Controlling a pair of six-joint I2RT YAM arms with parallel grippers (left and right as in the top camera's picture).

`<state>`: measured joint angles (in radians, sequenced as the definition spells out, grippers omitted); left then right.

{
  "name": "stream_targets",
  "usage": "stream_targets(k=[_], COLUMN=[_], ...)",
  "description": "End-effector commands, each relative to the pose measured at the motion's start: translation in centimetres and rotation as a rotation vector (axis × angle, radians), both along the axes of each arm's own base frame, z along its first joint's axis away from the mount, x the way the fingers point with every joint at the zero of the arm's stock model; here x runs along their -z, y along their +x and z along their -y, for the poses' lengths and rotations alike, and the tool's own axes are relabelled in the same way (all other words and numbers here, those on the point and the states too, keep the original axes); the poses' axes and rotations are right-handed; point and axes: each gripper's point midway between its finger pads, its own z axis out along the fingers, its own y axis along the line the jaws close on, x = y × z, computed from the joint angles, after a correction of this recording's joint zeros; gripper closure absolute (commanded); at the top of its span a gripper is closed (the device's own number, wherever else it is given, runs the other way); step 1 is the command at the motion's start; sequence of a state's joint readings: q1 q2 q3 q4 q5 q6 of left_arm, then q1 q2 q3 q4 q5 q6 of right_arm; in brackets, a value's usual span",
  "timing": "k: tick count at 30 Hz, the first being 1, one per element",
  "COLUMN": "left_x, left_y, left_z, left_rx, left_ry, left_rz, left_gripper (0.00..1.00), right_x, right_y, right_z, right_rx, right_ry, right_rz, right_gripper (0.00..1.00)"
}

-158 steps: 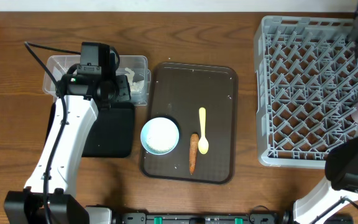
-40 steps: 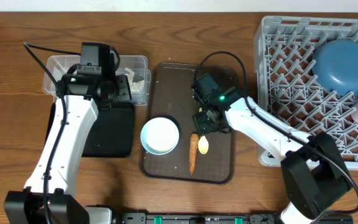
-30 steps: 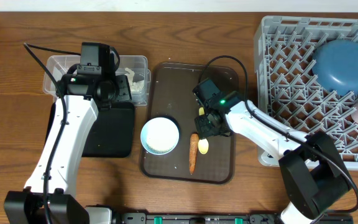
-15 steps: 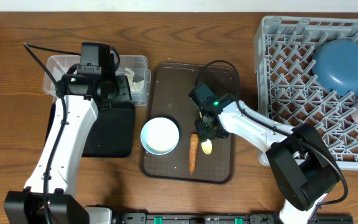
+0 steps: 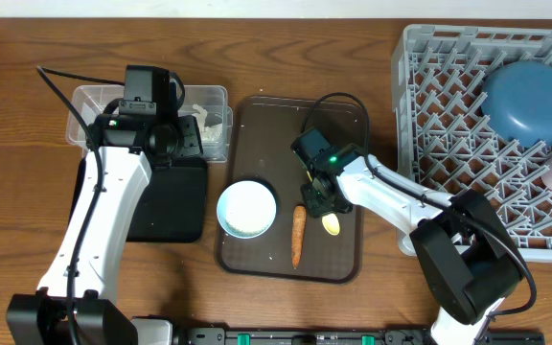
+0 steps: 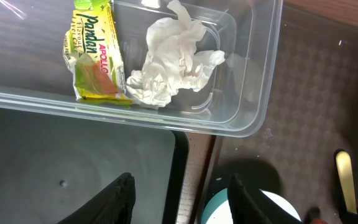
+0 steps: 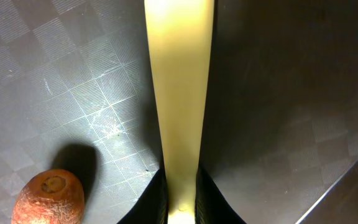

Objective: Sort waste into correct bins and load items into the dishwasher rack
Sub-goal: 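Carry the yellow spoon with the right gripper into the dish rack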

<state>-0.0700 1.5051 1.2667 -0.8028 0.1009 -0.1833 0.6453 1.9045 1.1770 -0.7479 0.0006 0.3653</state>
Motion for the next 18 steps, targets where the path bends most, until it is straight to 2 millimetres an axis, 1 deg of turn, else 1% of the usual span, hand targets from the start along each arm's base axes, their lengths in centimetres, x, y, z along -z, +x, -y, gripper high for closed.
stream_targets(k=[1,3,5,8,10,13,17,18], left_x=[-0.6,-0.6,-0.6,-0.6,-0.6,-0.6,-0.6,-0.6], left_y=[0.1,0.1,0.1,0.1,0.1,0.1,0.1,0.1], left_z=[-0.2,-0.2,-0.2,-0.2,-0.2,-0.2,-0.2,-0.2], left_rx=[-0.008,-0.008,-0.008,-0.008,-0.008,-0.008,-0.008,-0.008], left_ry=[0.005,0.005,0.005,0.005,0.005,0.005,0.005,0.005], left_rz=[0.016,0.016,0.016,0.016,0.016,0.016,0.016,0.016], left_gripper=[0.50,0.50,0.50,0.50,0.50,0.50,0.50,0.50], right_x=[0.9,0.9,0.8,0.1,-0.7,-2.3,-4.8,-5.7], right_y=[-0.6,-0.5,-0.5,-0.1,0.7,2.5,4.9,5.6], right_z=[0.4,0.3,0.2,0.1,0.1,0.4,1.5,2.1], right_rx=[-0.001,-0.021,-0.053,-0.065,-0.052,-0.017,0.000,0.013], right_ry=[-0.020,-0.020,-0.018,-0.014,-0.005,0.017,0.042,0.049], right_rz=[-0.027,-0.025,-0.022,-0.017,-0.004,0.029,0.084,0.101], right_gripper=[0.92,0.94,0.98,0.99,0.99,0.99,0.99,0.99])
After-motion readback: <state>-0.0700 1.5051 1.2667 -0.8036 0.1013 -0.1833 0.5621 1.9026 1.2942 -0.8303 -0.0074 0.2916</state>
